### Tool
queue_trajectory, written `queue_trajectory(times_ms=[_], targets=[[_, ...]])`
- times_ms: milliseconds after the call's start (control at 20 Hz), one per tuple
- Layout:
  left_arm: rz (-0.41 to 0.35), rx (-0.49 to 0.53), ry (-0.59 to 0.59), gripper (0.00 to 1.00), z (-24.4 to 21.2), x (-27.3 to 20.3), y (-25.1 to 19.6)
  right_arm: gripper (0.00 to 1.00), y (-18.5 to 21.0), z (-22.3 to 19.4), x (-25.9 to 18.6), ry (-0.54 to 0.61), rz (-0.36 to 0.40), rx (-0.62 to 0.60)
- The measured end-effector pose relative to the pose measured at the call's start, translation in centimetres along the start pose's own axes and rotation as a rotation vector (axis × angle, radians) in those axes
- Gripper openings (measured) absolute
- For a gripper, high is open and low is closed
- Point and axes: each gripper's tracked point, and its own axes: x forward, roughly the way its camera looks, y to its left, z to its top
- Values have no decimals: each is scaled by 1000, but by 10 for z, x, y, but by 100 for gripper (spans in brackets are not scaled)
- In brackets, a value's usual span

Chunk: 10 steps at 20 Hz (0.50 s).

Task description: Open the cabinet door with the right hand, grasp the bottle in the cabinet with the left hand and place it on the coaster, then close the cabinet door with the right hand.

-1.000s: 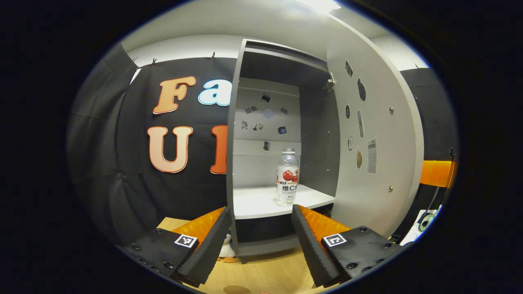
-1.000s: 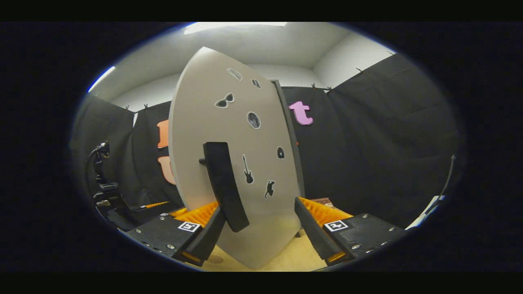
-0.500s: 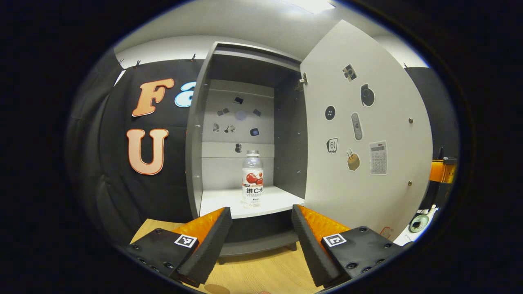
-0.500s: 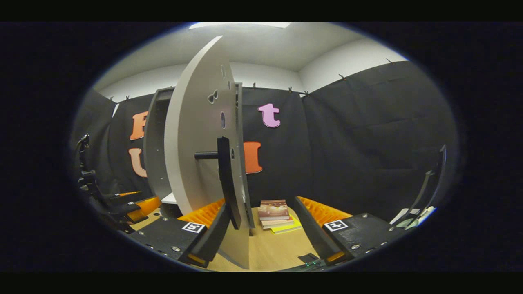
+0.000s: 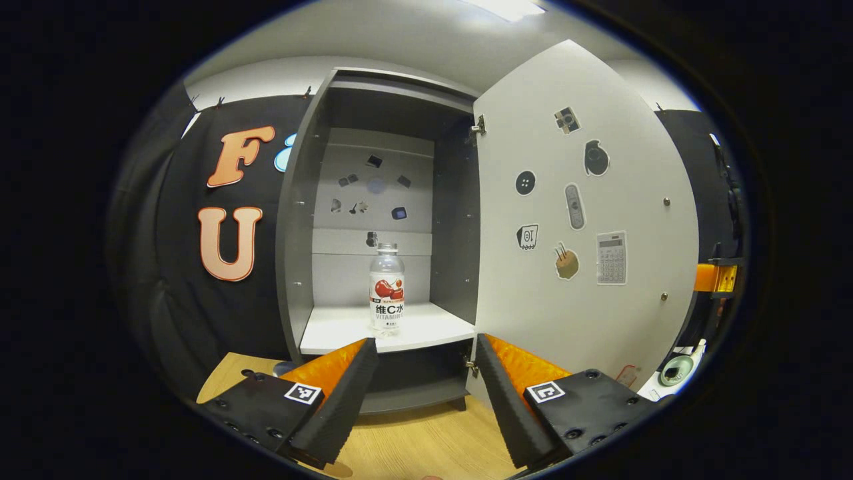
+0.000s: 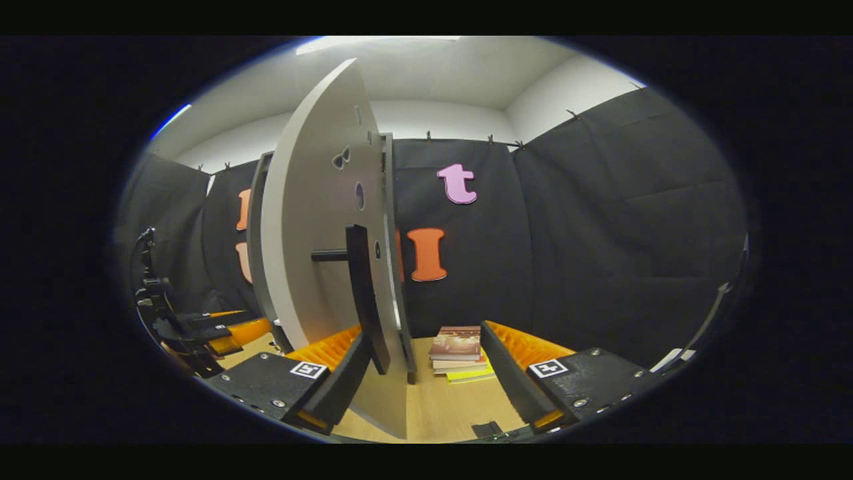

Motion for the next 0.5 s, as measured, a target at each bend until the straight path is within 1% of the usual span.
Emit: queue_trajectory(times_ms=[100,150,250,300,450,500], targets=[[0,2,2,96,-1,0,-2,94,-1,-2,-2,10,3,-5],[3,1,2,99,0,-1,-2,94,-1,-2,-4,11,3,-8],[9,-8,8,99,-2,-1,2,94,-9,-1,-4,2,-26,-8],[9,-11,12,96,-4,1,3,94,-11,-1,-3,-2,-41,3],[13,-7,18,96,-4,0,7,96,-6,-6,-7,-2,-59,46],[11,-5,19,99,-3,-2,6,95,-6,-6,-8,4,-60,50]])
